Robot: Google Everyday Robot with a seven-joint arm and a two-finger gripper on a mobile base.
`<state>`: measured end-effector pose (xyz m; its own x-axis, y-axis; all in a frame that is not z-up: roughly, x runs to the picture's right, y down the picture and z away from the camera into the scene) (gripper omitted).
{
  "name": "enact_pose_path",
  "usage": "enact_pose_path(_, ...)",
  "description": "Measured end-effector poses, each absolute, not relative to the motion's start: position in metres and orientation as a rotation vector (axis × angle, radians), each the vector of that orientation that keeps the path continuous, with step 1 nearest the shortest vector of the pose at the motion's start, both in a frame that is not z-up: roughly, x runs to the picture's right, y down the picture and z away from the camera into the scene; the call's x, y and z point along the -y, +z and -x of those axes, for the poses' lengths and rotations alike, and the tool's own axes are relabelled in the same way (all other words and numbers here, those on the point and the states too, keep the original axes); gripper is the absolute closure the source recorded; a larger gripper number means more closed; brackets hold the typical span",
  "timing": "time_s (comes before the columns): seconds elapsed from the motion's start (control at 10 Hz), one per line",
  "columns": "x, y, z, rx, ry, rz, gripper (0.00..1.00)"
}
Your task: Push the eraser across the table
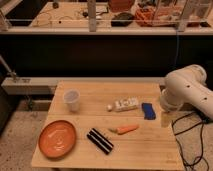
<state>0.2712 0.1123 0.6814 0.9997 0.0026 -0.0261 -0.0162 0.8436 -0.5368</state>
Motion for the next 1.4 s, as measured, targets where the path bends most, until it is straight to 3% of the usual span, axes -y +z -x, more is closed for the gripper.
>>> enact_pose_path(1.4, -0.163, 0.687, -0.199, 0.075, -0.171, 0.600, 0.20)
